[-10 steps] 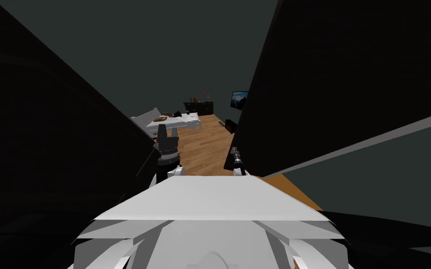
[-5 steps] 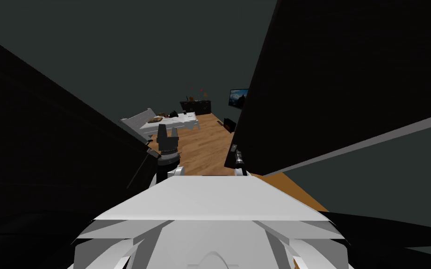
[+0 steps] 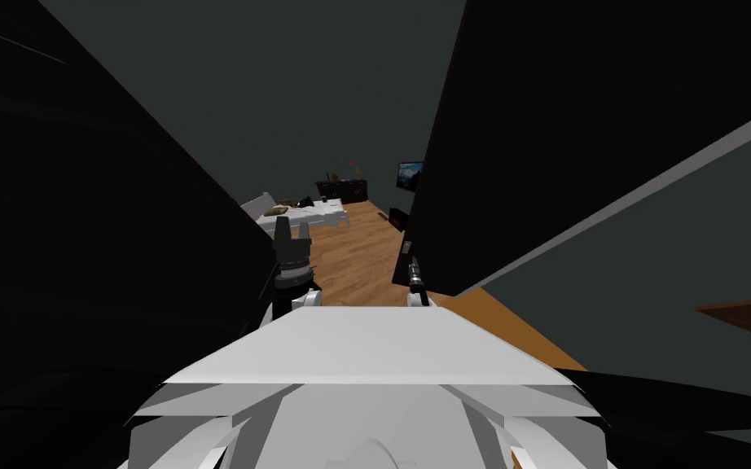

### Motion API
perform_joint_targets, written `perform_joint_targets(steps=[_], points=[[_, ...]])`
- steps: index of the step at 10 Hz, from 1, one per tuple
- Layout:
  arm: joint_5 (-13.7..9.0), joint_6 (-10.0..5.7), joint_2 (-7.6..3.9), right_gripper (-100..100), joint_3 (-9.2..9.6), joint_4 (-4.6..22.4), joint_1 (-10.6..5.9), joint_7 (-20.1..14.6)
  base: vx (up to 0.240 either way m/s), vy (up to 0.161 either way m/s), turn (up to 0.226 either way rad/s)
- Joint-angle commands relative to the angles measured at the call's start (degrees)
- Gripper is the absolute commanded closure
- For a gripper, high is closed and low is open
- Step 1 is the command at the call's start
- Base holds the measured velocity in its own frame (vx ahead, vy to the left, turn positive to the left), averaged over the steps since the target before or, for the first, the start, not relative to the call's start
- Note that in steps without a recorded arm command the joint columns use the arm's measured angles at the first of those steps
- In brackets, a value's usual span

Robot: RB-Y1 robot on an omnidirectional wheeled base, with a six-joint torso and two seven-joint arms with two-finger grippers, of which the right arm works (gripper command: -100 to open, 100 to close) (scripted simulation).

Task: Push the door open

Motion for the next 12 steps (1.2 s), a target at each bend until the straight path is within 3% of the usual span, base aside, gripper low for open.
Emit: perform_joint_targets(steps=[1,11,12], points=[[0.0,0.0,0.0,-100,0.0,0.0,0.0,0.0,-0.099,0.056,-0.014],[-0.65,-1.96,-0.18,-100,-0.69,0.68,0.48,0.28,0.199,-0.031,0.029],[-0.65,-1.96,-0.18,100,-0.69,0.68,0.48,0.28,-0.029,0.007,-0.005]])
